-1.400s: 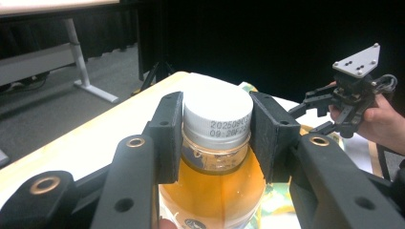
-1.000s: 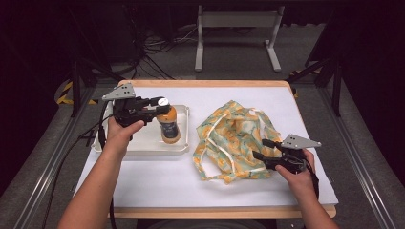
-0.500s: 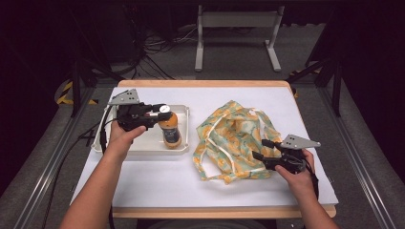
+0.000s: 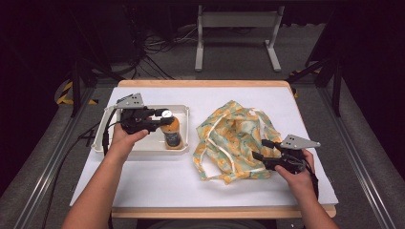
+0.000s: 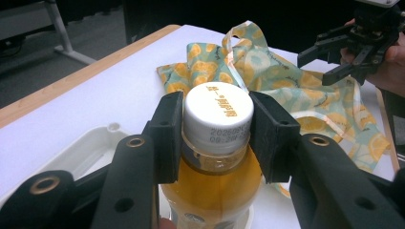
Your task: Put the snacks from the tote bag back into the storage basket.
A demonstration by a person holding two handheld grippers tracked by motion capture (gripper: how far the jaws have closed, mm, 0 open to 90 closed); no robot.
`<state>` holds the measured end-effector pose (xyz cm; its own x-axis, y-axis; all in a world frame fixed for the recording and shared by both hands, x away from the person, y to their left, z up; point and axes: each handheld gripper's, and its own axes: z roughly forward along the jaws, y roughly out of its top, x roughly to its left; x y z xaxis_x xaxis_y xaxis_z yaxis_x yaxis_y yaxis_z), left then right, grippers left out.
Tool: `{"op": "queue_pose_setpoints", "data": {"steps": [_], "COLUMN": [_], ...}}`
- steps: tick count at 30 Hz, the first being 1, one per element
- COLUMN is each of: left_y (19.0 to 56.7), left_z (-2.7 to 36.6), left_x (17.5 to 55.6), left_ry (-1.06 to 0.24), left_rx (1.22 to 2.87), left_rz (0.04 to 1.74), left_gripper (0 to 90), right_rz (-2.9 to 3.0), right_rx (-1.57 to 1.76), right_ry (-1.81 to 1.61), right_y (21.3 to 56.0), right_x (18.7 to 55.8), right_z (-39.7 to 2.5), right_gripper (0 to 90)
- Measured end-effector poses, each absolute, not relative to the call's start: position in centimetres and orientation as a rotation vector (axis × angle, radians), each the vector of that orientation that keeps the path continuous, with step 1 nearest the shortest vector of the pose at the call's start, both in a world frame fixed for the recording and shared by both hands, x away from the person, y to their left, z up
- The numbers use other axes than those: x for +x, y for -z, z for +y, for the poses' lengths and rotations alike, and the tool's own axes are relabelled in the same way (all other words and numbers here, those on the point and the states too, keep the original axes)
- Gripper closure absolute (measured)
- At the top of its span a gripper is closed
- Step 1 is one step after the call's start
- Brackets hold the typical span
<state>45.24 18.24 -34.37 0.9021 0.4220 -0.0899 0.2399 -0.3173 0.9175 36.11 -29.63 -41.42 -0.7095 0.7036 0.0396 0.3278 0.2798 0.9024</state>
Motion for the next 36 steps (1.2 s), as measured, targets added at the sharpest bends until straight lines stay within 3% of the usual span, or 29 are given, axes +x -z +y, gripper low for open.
{"op": "queue_pose_setpoints", "data": {"steps": [36], "left_y": [34.8], "left_z": [18.0], "left_x": [44.0], "left_ry": [-0.230], "left_rx": [1.956], "left_rz": [0.436], "left_gripper": [55.8], "right_rz": [2.190], "right_rx": [0.931], "right_ry": [-1.407], "right_y": [41.5], "right_x": [36.1], "right_z": [-29.5], "right_gripper": [34.4]}}
